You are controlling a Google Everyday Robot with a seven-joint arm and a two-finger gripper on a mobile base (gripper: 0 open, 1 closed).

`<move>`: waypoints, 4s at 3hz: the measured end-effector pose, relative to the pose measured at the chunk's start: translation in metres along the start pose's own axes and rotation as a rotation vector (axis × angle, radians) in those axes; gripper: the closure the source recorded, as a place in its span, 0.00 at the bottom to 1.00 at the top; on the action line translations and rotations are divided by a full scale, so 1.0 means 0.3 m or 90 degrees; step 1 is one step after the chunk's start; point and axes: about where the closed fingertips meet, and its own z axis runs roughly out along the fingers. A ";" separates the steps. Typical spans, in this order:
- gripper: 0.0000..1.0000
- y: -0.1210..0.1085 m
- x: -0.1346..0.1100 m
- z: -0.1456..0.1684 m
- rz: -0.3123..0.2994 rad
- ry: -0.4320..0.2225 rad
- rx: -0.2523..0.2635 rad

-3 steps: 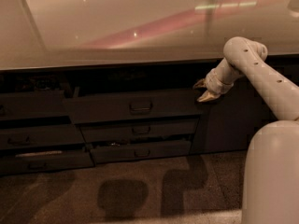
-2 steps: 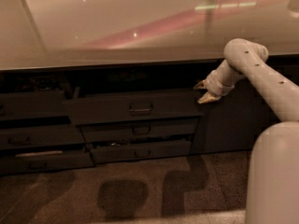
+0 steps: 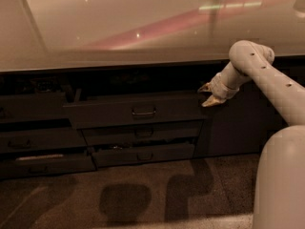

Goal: Open top drawer

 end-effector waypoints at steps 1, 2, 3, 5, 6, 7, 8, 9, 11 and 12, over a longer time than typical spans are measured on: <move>1.00 -0.003 -0.003 -0.010 0.000 0.000 0.000; 1.00 0.018 -0.008 -0.008 -0.007 -0.003 -0.003; 1.00 0.017 -0.010 -0.015 -0.007 -0.003 -0.003; 1.00 0.042 -0.018 -0.021 -0.014 -0.008 -0.005; 1.00 0.074 -0.024 -0.022 -0.021 -0.012 -0.006; 1.00 0.103 -0.025 -0.023 -0.027 -0.013 -0.008; 1.00 0.100 -0.027 -0.033 -0.027 -0.013 -0.008; 1.00 0.138 -0.026 -0.026 -0.033 -0.014 -0.009; 1.00 0.163 -0.031 -0.033 -0.039 -0.015 -0.011; 1.00 0.161 -0.034 -0.042 -0.039 -0.015 -0.011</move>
Offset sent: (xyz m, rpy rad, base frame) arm -0.2047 -0.0013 -0.1116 0.0107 0.0547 0.3716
